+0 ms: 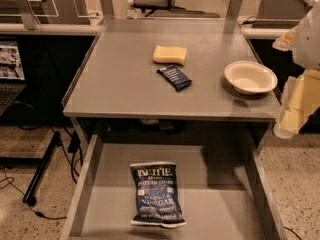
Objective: Pick blue chip bag from top drawer and place on counter
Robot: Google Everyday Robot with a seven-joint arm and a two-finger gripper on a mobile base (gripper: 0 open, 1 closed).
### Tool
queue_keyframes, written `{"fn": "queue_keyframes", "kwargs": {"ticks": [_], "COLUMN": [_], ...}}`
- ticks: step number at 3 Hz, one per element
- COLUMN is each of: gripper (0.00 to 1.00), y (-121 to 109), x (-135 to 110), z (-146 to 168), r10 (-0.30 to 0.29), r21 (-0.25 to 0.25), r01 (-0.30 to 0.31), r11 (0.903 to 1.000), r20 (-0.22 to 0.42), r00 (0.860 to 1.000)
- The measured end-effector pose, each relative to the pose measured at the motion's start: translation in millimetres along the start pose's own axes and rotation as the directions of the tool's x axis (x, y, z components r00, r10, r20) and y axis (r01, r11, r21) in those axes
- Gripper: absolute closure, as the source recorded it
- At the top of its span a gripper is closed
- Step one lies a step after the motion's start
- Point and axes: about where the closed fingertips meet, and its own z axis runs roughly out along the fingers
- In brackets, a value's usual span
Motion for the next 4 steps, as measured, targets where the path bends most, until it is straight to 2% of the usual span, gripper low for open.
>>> {"fn": "queue_keyframes", "kwargs": {"ticks": [2,3,4], "gripper": [0.00,0.00,0.00], "y": [3,12,41], "x": [0,-3,-12], "z": [4,23,71], "r10": [0.011,0.059,0.177], "r21": [0.000,-0.021,-0.095], "r01": [-0.011,-0.057,-0.160], "r11": [0.9999,0.9981,0.9826], "r20": [0.022,0.084,0.206], "r00": [1.000,0.995,0.962]}}
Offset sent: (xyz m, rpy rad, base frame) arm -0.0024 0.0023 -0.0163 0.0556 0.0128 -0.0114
